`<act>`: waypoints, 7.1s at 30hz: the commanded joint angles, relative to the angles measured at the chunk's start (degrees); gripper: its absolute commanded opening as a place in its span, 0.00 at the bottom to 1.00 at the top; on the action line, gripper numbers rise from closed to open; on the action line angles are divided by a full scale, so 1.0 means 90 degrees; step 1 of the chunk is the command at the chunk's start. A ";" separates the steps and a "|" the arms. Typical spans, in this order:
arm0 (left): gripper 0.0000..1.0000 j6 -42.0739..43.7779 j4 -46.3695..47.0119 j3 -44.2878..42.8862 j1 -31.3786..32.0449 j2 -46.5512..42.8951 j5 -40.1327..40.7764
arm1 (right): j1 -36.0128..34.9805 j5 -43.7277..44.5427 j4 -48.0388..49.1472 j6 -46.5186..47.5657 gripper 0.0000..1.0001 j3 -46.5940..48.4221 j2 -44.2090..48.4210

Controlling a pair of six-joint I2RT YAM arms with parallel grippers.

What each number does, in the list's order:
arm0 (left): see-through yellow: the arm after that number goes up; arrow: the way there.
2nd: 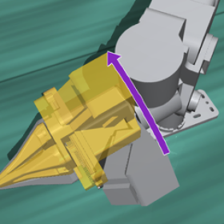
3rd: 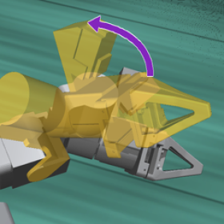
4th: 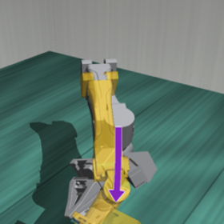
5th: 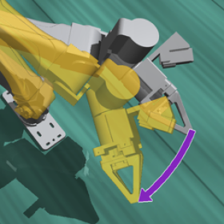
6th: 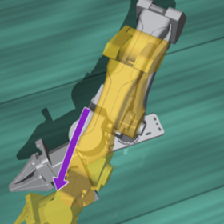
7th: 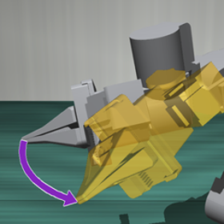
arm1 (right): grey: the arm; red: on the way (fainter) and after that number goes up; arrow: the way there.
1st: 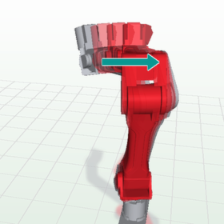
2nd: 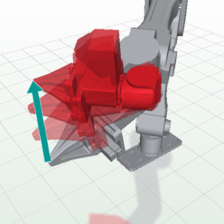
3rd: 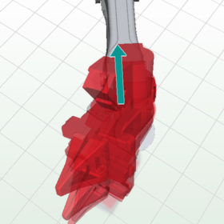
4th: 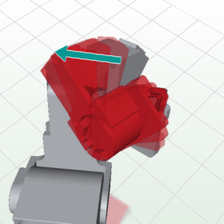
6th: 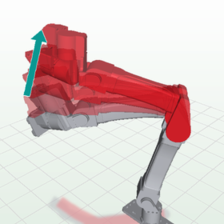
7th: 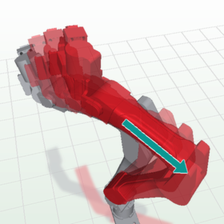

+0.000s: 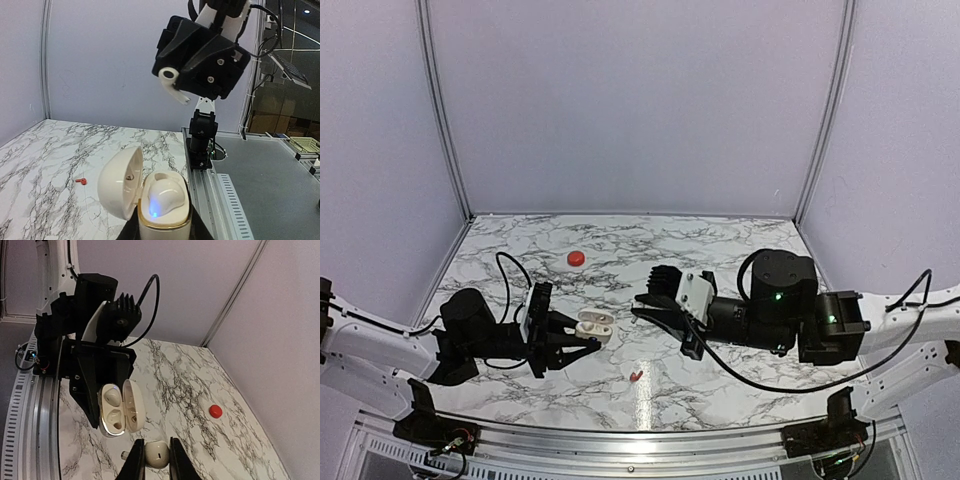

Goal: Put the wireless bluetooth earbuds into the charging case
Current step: Insert the right earbud into the right side groove of the charging case, then adjust the right earbud in the right side groove of the charging case.

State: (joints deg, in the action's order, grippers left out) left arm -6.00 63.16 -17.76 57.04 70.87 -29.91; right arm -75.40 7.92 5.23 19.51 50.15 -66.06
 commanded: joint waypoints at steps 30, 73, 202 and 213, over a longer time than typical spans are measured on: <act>0.00 -0.0656 -0.0272 -0.0701 0.0020 0.0281 0.0100 | -0.0715 0.2000 0.0618 0.1474 0.11 0.0674 -0.1011; 0.00 -0.0892 -0.0506 -0.0996 -0.0019 0.0403 -0.0065 | -0.0983 0.2260 0.0568 0.2445 0.13 0.0465 -0.1323; 0.00 0.0549 -0.0813 -0.0858 0.0137 -0.0150 0.0093 | 0.0880 -0.2218 -0.0365 -0.1332 0.72 0.1099 -0.0717; 0.00 0.0541 -0.0823 -0.0873 0.0137 -0.0137 0.0105 | 0.1190 -0.2559 -0.0359 -0.1533 0.70 0.1107 -0.0832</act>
State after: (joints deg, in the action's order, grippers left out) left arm -1.87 55.33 -24.32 58.08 69.76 -28.08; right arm -64.86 -12.86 0.78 6.81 58.61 -73.54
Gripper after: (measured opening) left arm 0.228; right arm 0.706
